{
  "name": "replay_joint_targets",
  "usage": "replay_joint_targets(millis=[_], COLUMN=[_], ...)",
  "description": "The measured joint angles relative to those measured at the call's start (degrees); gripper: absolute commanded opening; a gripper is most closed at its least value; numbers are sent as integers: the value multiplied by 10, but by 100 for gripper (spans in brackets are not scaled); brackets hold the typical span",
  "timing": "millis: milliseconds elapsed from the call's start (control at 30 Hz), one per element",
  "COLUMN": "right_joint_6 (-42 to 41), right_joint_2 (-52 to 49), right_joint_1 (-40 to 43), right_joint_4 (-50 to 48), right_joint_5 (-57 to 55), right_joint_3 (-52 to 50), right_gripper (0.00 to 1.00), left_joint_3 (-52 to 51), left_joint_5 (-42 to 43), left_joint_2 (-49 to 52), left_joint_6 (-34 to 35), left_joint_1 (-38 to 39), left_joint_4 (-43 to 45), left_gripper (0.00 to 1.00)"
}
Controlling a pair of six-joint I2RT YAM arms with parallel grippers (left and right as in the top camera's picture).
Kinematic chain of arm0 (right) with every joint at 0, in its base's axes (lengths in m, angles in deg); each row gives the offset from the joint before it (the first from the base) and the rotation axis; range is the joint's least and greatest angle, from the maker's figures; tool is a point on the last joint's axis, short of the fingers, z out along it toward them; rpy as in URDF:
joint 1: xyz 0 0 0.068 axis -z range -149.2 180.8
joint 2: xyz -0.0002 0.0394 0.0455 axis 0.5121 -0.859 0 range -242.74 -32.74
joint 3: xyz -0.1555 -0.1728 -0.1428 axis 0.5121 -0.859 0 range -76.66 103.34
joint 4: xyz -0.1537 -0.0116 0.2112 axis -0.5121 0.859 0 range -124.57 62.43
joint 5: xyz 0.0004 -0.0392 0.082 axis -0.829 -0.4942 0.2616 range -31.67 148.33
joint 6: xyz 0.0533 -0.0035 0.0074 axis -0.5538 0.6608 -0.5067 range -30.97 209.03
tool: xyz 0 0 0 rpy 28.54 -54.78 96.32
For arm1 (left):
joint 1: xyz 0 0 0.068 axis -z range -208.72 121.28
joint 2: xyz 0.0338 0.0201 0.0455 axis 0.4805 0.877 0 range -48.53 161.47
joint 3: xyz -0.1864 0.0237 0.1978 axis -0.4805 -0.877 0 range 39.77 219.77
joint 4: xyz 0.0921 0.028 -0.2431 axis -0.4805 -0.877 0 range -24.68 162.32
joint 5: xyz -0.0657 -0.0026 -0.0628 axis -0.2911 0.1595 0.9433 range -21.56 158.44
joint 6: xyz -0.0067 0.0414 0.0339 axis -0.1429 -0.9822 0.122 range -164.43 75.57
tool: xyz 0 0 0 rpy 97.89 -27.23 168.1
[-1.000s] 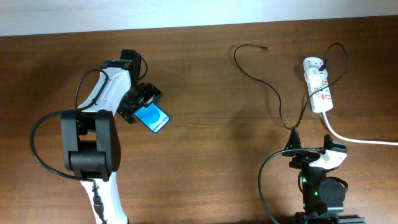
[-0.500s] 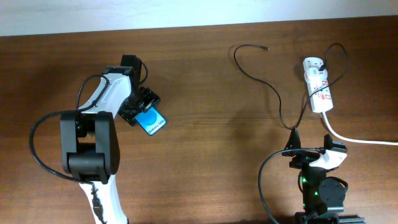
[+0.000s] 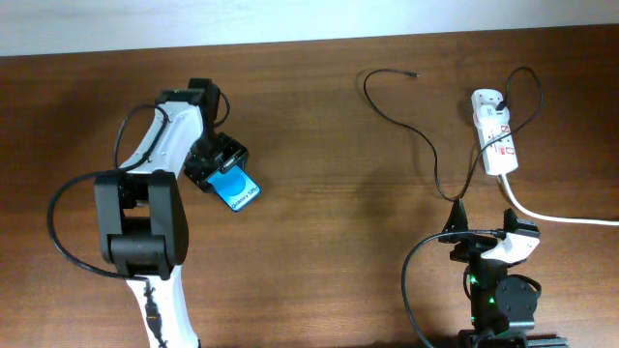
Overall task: Plug charger to phone and switch on socket
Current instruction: 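Grasp the phone with the left gripper and lift it upright, then grasp the black cable's connector end with the right gripper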
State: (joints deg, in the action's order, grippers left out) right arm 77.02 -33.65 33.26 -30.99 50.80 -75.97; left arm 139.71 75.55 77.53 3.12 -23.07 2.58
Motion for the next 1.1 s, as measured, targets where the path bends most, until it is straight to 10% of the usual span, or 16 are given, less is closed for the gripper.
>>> replay_joint_targets(millis=[400, 667, 1100], right_joint_6=[-8, -316, -357], right_joint_2=[0, 0, -129], right_joint_1=[0, -2, -2], right_joint_4=[0, -19, -23], right_joint_5=[3, 290, 392], right_joint_3=[0, 0, 111], right_gripper=[98, 98, 98], left_joint_3=[75, 75, 75], left_joint_5=[164, 256, 308], left_joint_2=[0, 0, 0], left_joint_6=[-79, -116, -116], left_joint_1=[0, 18, 62], left_joint_4=[-66, -72, -42], left_gripper=[68, 69, 68])
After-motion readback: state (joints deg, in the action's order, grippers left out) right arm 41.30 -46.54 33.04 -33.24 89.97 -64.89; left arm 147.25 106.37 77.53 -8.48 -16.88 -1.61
